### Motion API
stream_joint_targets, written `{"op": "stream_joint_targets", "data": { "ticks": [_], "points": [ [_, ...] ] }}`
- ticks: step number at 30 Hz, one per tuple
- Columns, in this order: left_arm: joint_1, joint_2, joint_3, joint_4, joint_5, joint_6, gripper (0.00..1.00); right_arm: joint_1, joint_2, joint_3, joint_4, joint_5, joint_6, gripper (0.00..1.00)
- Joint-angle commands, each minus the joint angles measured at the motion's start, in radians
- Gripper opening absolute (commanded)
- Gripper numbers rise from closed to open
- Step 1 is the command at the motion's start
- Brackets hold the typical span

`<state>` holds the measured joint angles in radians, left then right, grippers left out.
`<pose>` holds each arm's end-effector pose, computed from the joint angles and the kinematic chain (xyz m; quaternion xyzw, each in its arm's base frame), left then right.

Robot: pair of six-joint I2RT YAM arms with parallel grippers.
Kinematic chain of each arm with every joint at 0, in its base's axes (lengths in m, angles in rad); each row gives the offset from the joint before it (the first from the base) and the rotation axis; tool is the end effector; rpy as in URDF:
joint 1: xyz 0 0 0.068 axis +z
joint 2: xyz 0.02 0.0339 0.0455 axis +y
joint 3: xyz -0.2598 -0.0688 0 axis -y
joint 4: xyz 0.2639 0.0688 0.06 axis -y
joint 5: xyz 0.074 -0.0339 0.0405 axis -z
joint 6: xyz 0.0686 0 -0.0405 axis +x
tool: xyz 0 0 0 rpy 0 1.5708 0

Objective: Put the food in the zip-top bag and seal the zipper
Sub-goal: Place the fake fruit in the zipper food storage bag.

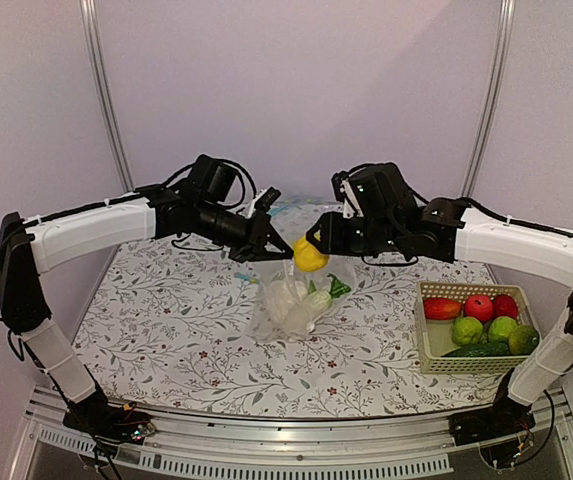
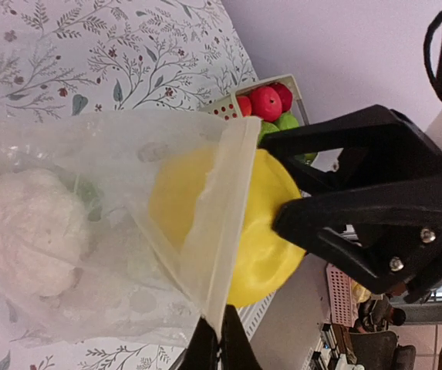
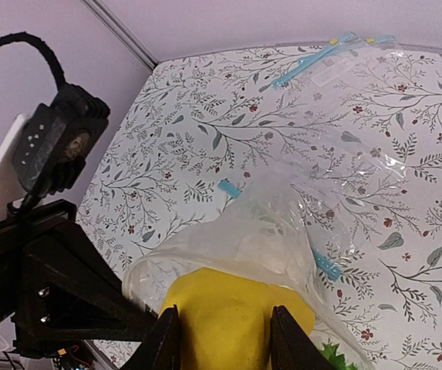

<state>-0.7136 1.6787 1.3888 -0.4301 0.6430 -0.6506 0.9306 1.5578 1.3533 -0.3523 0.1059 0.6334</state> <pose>0.2868 -0.3027 0.2689 0.1576 0.8597 -0.4703 0.1225 0.2495 0.3228 0.3033 -0.1038 0.8672 0.3089 0.3766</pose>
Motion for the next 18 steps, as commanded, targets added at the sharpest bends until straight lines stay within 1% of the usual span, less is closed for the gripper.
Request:
{"op": "stream_joint_targets", "data": {
  "ticks": [1, 4, 6, 8, 10, 11, 13, 18],
  "points": [
    [-0.020, -0.007, 0.018, 0.050, 0.041, 0.019, 0.00, 0.011, 0.068, 0.008, 0.012, 0.147, -0.037, 0.37],
    [-0.017, -0.015, 0.015, 0.045, 0.031, 0.021, 0.00, 0.011, 0.073, 0.012, 0.014, 0.167, -0.041, 0.39],
    [-0.017, -0.017, 0.013, 0.045, 0.030, 0.020, 0.00, 0.010, 0.078, 0.017, 0.019, 0.155, -0.048, 0.45],
    [-0.017, -0.014, 0.013, 0.046, 0.032, 0.020, 0.00, 0.011, 0.084, 0.023, 0.023, 0.125, -0.054, 0.52],
    [-0.017, -0.009, 0.016, 0.044, 0.032, 0.020, 0.00, 0.011, 0.091, 0.022, 0.025, 0.112, -0.057, 0.65],
    [-0.017, -0.009, 0.016, 0.043, 0.033, 0.019, 0.00, 0.011, 0.092, 0.020, 0.024, 0.109, -0.057, 0.68],
    [-0.015, -0.008, 0.018, 0.044, 0.032, 0.019, 0.00, 0.011, 0.082, 0.009, 0.025, 0.108, -0.062, 0.71],
    [-0.009, -0.010, 0.015, 0.044, 0.028, 0.020, 0.00, 0.011, 0.002, -0.012, 0.006, 0.080, -0.087, 0.72]
  ]
}}
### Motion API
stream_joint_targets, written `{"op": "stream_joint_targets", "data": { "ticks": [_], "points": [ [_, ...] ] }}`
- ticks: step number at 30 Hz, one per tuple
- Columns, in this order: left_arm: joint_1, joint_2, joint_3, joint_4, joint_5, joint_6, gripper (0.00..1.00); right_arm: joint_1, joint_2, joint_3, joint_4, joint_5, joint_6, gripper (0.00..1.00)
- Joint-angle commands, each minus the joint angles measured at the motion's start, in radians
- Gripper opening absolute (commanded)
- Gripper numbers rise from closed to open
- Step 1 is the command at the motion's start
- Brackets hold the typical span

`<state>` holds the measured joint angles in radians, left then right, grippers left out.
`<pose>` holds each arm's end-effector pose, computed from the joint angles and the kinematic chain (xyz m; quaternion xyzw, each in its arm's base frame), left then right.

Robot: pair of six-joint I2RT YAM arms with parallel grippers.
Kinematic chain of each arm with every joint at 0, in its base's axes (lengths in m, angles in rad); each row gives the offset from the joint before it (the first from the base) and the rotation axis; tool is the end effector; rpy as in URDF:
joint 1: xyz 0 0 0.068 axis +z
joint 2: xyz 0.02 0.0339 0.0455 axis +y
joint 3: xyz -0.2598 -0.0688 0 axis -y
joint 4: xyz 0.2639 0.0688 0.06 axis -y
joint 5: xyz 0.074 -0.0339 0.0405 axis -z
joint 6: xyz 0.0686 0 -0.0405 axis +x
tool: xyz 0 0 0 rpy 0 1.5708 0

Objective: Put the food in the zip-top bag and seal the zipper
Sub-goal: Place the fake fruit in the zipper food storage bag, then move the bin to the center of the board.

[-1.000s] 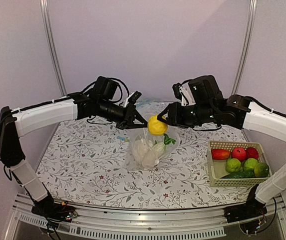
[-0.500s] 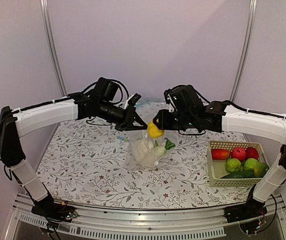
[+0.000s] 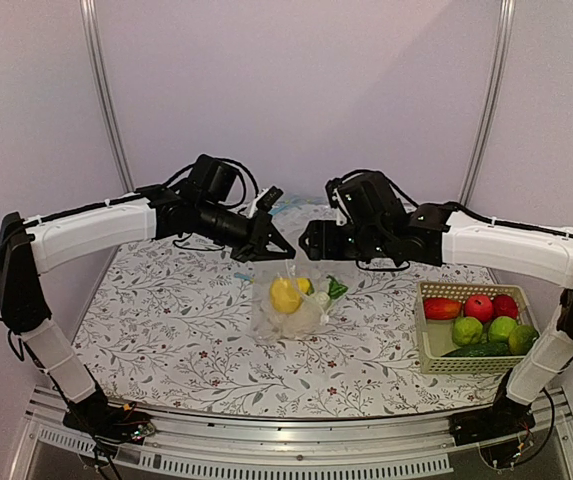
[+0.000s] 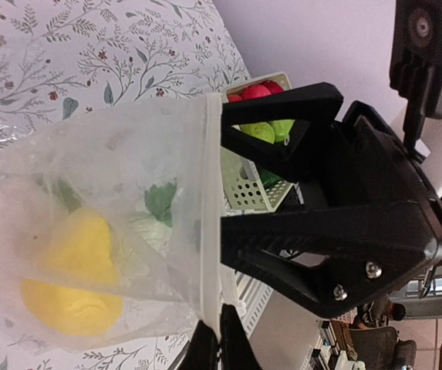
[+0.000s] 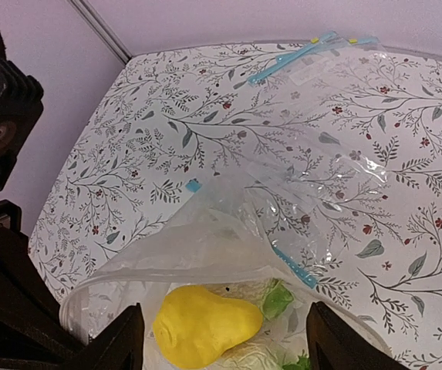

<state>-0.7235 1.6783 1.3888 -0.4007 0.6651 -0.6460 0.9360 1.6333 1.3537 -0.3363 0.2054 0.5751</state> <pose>0.2842 -0.3075 0.2725 0.1722 0.8490 -0.4835 0.1253 0.2613 0.3312 0.2761 -0.1122 0.8776 0.2471 0.3951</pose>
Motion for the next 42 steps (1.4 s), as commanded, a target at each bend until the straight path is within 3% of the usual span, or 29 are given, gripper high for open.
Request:
{"op": "stream_joint_targets", "data": {
  "ticks": [1, 6, 12, 19, 22, 34, 36, 42],
  "points": [
    [0.003, -0.012, 0.014, 0.014, 0.003, 0.016, 0.00, 0.006, -0.090, -0.014, -0.024, -0.027, -0.035, 0.72],
    [0.024, -0.023, 0.000, 0.014, -0.011, 0.019, 0.00, 0.006, -0.232, -0.047, -0.158, 0.004, -0.038, 0.74],
    [0.041, -0.024, -0.004, 0.015, -0.015, 0.023, 0.00, -0.012, -0.426, -0.123, -0.453, 0.200, 0.018, 0.80],
    [0.043, -0.007, -0.006, 0.029, -0.008, 0.028, 0.00, -0.178, -0.577, -0.321, -0.668, 0.199, 0.250, 0.86],
    [0.044, -0.005, -0.007, 0.030, -0.004, 0.031, 0.00, -0.266, -0.622, -0.392, -0.723, 0.189, 0.344, 0.98],
    [0.045, -0.024, -0.038, 0.036, -0.013, 0.035, 0.00, -0.542, -0.640, -0.559, -0.833, 0.080, 0.598, 0.96],
    [0.047, -0.028, -0.042, 0.036, -0.015, 0.035, 0.00, -0.567, -0.646, -0.586, -0.843, 0.059, 0.637, 0.91],
    [0.053, -0.038, -0.052, 0.032, -0.019, 0.042, 0.00, -0.577, -0.689, -0.616, -0.875, 0.085, 0.727, 0.90]
  ]
}}
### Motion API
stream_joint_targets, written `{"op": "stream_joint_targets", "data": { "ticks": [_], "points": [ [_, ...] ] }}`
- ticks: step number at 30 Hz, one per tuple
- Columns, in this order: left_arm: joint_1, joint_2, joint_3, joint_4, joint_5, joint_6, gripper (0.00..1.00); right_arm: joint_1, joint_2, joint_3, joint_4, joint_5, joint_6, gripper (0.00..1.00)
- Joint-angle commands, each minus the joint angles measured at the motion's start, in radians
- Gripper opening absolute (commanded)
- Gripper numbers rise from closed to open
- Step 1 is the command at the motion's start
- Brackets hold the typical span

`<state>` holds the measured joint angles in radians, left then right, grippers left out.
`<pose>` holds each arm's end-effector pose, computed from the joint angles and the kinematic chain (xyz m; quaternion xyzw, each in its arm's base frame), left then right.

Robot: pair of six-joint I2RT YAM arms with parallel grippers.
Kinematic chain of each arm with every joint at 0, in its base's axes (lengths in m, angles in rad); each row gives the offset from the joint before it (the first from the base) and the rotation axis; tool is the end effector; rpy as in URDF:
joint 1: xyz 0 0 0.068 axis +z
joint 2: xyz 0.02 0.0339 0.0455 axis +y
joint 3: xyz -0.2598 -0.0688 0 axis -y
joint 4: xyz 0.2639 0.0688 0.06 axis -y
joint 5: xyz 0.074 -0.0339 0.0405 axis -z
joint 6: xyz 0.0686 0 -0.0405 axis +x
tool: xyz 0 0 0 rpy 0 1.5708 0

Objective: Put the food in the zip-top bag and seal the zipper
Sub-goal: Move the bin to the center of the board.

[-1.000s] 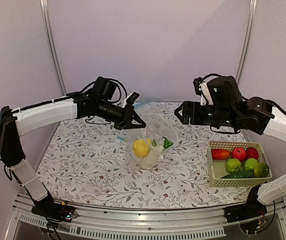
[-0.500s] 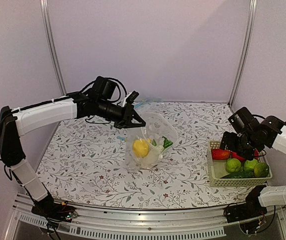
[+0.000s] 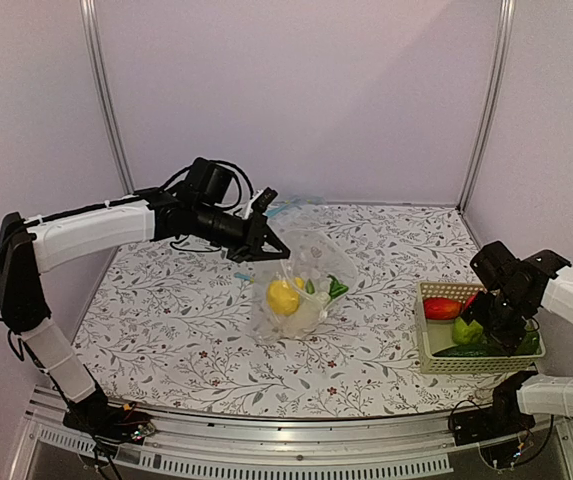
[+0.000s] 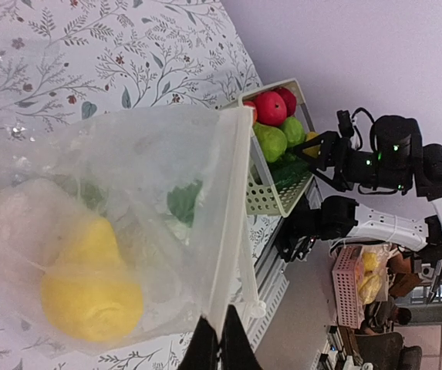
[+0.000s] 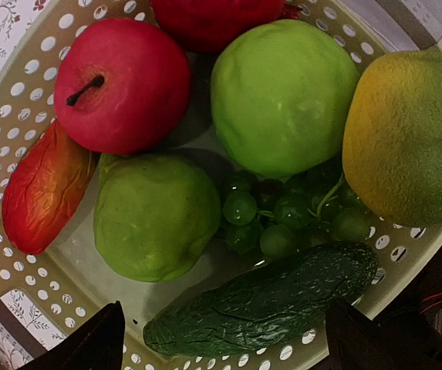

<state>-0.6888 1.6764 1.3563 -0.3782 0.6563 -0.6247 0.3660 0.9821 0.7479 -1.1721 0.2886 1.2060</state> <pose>0.2938 -0.2961 0.2632 0.1636 0.8532 -0.4756 0.1384 0.1650 0.0423 0.1888 0.4129 0.8957 -0.0438 0.1589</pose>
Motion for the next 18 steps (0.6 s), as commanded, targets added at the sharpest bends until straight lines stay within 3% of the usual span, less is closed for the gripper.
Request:
{"op": "stream_joint_targets", "data": {
  "ticks": [1, 12, 18],
  "points": [
    [0.018, -0.035, -0.022, 0.010, -0.010, 0.021, 0.00, -0.008, -0.042, -0.011, -0.040, 0.004, 0.105, 0.91],
    [0.024, -0.031, -0.016, 0.011, -0.003, 0.024, 0.00, -0.011, -0.104, -0.059, -0.043, 0.017, 0.194, 0.87],
    [0.026, -0.034, -0.014, 0.007, -0.003, 0.022, 0.00, -0.011, -0.100, -0.119, 0.057, -0.013, 0.210, 0.76]
  ]
}}
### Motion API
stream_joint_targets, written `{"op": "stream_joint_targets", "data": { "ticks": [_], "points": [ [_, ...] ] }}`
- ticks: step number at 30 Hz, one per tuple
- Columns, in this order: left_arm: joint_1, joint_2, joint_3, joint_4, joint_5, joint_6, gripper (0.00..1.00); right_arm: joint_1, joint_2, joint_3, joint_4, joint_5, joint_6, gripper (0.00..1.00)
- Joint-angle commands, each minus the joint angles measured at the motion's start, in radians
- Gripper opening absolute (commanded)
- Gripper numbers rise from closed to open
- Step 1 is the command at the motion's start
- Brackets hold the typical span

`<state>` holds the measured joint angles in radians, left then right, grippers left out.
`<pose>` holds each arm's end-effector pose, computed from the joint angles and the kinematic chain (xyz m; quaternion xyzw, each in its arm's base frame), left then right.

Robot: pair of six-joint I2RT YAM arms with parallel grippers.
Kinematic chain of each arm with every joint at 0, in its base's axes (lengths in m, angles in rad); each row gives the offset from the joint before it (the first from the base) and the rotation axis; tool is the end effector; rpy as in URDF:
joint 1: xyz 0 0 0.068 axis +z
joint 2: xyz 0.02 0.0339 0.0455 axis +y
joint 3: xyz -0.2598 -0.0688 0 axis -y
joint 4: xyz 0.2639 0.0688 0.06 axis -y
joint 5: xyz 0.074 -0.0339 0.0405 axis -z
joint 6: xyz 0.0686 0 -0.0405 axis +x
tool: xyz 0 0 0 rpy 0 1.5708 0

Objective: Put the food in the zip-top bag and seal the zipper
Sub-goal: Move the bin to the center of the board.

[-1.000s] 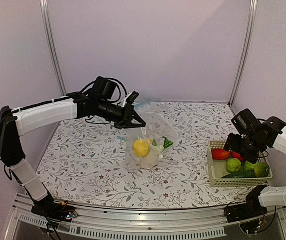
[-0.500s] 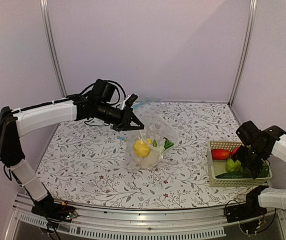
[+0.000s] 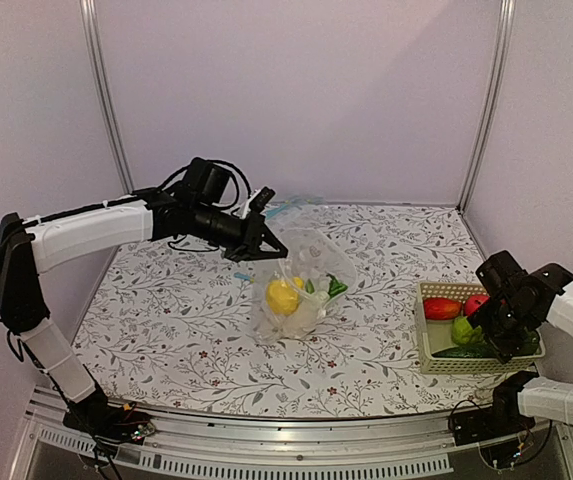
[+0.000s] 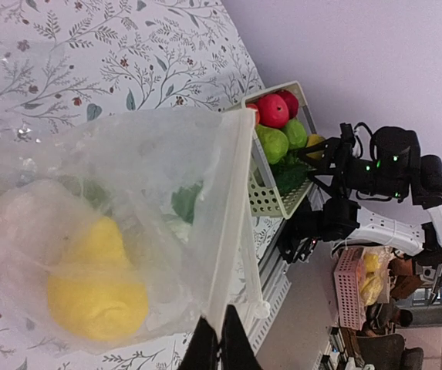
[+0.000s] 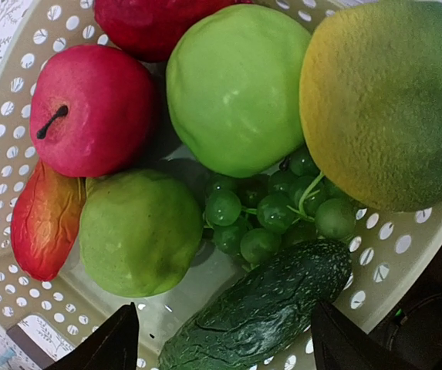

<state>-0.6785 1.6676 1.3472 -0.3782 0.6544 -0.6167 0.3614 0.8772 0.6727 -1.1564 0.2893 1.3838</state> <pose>0.2952 -0.2916 0.2633 0.1622 0.8537 -0.4736 0.1433 0.1506 0.0360 0.1817 0.4946 0.8509 -0.0127 0.1764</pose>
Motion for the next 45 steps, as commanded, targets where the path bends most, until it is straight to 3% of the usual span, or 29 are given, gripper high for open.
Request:
{"op": "stream_joint_targets", "data": {
  "ticks": [1, 15, 19, 26, 38, 40, 45],
  "points": [
    [0.016, -0.027, -0.004, 0.004, -0.002, 0.015, 0.00, -0.006, 0.007, -0.047, 0.049, -0.015, 0.033, 0.74],
    [0.017, -0.047, -0.011, -0.005, -0.019, 0.014, 0.00, -0.007, 0.064, -0.115, 0.214, -0.031, 0.006, 0.46],
    [0.017, -0.049, -0.009, -0.007, -0.024, 0.011, 0.00, -0.007, 0.088, -0.104, 0.261, -0.039, -0.042, 0.44],
    [0.017, -0.058, -0.013, -0.005, -0.034, 0.005, 0.00, -0.008, 0.113, -0.074, 0.283, -0.015, -0.072, 0.32],
    [0.017, -0.067, -0.014, -0.005, -0.042, 0.001, 0.00, -0.007, 0.116, 0.111, 0.273, 0.121, -0.269, 0.38],
    [0.017, -0.067, -0.014, -0.004, -0.041, 0.001, 0.00, -0.007, 0.131, 0.120, 0.273, 0.118, -0.302, 0.43],
    [0.017, -0.069, -0.017, -0.004, -0.041, 0.001, 0.00, -0.006, 0.213, 0.136, 0.277, 0.058, -0.377, 0.68]
  ]
}}
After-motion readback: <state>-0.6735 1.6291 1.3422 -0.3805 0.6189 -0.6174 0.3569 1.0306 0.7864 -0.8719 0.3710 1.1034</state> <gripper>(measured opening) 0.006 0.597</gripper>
